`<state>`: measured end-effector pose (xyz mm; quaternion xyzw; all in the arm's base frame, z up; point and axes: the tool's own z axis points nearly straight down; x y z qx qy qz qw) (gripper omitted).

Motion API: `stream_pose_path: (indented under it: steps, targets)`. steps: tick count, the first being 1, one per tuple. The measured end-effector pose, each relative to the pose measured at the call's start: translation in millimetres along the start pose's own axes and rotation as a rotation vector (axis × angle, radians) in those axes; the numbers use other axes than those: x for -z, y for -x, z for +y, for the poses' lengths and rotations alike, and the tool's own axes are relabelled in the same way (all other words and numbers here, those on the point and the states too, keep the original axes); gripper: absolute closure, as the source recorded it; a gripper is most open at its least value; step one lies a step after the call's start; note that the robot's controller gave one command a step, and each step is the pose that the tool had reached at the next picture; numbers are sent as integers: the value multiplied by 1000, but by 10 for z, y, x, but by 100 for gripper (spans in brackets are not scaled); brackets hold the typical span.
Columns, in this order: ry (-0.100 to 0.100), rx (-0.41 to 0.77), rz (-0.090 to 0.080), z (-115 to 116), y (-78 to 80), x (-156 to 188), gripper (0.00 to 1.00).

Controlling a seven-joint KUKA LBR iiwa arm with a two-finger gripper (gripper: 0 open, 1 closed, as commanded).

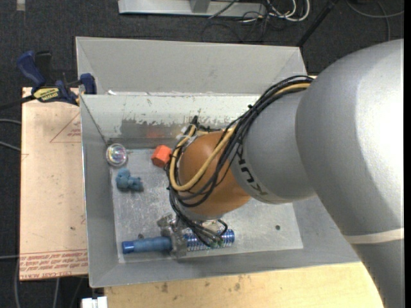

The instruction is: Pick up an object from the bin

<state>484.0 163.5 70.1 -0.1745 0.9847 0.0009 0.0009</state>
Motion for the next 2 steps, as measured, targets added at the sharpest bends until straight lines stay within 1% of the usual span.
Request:
stream_pose_path:
  steps: [1,2]
  targets:
    - [-2,74,-8,36,248,1522,100]
    - [-4,12,-6,-466,43,2184,100]
